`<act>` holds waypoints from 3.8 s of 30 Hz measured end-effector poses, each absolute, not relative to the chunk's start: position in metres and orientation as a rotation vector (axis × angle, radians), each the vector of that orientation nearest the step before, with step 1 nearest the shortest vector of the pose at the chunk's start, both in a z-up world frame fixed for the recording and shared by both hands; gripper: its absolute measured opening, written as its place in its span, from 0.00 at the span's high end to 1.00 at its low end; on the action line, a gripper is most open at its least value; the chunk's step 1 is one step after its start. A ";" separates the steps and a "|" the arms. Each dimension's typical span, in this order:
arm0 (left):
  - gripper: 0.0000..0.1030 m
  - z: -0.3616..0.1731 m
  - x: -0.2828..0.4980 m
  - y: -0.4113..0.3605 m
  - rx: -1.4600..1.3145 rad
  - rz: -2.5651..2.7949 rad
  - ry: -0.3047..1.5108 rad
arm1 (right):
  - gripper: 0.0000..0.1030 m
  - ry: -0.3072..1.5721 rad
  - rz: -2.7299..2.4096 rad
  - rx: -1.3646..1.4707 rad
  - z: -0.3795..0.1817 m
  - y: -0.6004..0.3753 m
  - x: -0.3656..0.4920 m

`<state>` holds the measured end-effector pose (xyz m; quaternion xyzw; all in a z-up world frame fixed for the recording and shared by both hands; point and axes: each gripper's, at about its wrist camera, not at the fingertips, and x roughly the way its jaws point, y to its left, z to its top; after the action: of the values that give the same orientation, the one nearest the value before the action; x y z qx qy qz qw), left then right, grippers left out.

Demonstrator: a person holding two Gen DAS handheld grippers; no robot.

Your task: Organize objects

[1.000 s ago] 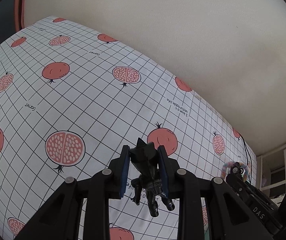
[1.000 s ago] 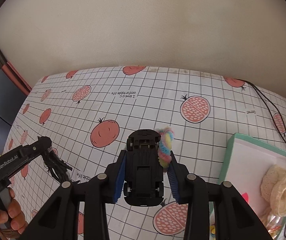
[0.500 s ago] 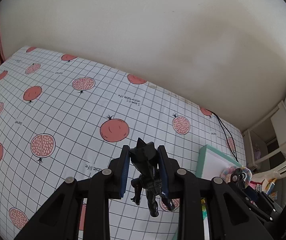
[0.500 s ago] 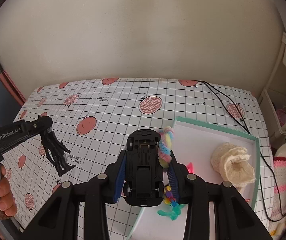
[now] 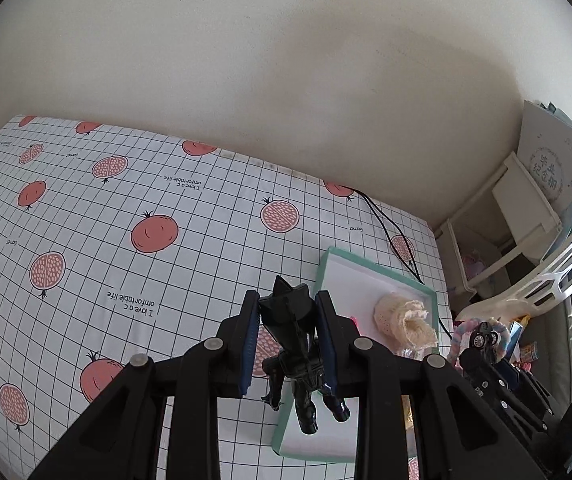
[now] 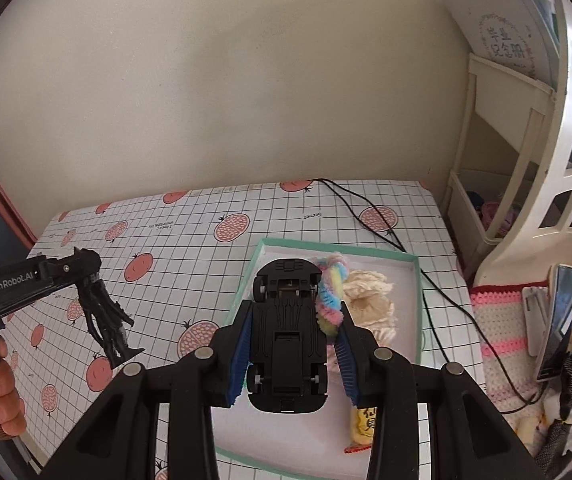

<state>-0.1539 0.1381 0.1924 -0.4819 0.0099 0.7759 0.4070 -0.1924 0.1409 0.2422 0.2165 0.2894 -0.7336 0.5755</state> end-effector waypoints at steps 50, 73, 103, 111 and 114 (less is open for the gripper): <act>0.71 0.070 -0.053 0.225 -1.433 1.698 0.502 | 0.56 0.994 -1.642 0.980 0.103 0.125 -0.249; 0.48 0.088 -0.105 0.192 -1.466 1.918 0.420 | 0.34 0.883 -1.689 0.875 0.140 0.129 -0.235; 0.05 0.057 -0.143 0.153 -1.593 2.098 0.363 | 0.00 0.899 -1.702 0.827 0.132 0.127 -0.237; 0.05 0.075 -0.148 0.145 -1.546 2.137 0.288 | 0.00 0.873 -1.710 0.816 0.141 0.130 -0.233; 0.05 0.085 -0.144 0.142 -1.511 2.156 0.273 | 0.00 0.844 -1.716 0.818 0.148 0.133 -0.230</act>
<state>-0.1436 0.1417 0.0854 -0.5535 0.1002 0.7897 0.2450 -0.2298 0.1329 0.1483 0.3393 0.3500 -0.7114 0.5063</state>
